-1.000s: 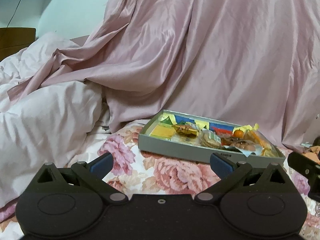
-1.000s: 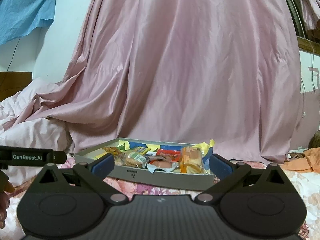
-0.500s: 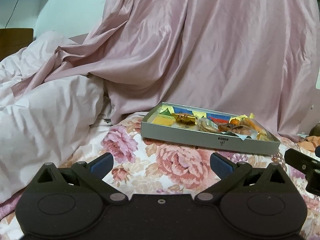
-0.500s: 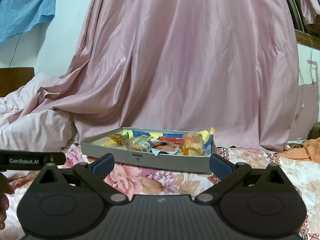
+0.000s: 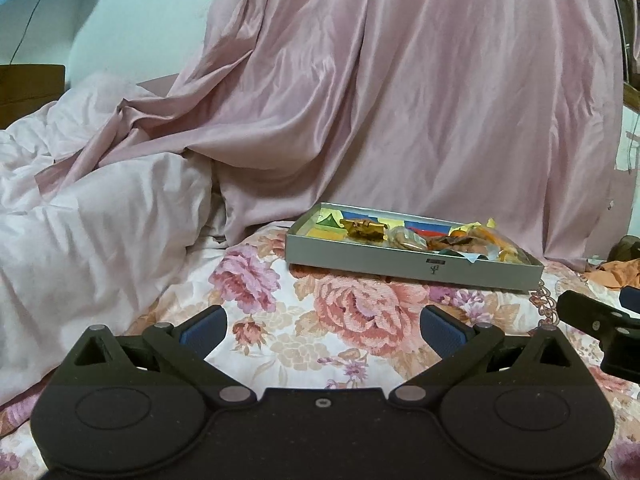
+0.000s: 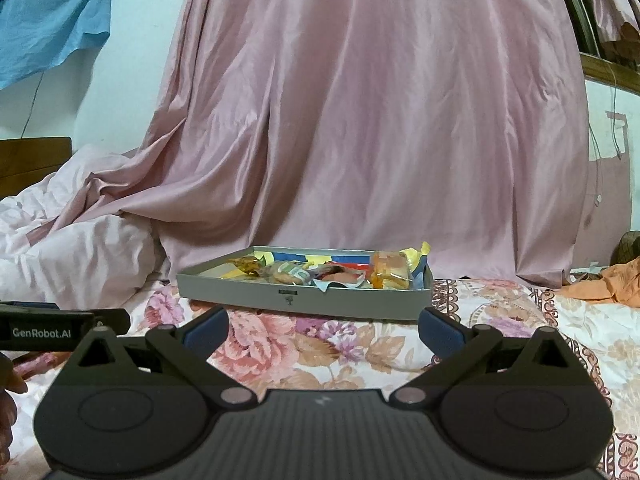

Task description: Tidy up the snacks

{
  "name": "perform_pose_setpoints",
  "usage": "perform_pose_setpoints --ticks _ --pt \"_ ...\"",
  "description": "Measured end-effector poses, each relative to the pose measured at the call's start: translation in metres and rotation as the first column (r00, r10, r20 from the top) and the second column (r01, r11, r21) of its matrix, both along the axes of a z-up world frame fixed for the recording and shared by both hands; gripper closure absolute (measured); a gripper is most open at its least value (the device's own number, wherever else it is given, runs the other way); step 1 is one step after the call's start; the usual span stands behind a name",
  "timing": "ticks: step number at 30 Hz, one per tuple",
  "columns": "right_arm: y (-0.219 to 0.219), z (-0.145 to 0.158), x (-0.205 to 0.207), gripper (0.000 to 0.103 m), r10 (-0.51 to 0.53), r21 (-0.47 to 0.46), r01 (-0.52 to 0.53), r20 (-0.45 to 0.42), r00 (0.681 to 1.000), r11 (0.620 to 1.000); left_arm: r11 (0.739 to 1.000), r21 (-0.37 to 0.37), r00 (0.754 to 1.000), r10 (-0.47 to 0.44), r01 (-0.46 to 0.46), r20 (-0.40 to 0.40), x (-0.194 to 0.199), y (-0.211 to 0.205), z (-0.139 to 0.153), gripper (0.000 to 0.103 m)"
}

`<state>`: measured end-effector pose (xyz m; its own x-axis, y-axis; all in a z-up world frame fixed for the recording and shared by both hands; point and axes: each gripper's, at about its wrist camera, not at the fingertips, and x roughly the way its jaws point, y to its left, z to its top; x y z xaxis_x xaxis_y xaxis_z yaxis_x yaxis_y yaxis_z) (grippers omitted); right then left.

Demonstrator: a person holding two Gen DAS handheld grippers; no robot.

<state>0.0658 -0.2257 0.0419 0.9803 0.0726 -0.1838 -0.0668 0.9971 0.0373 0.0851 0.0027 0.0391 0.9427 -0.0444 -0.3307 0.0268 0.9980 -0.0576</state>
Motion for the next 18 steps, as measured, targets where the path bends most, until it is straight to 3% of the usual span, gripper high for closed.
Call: perform_pose_setpoints --ticks 18 --pt "0.008 -0.007 -0.025 0.000 -0.015 0.005 0.015 -0.032 0.999 1.000 1.000 0.000 1.000 -0.003 0.003 0.014 -0.034 0.011 -0.005 0.001"
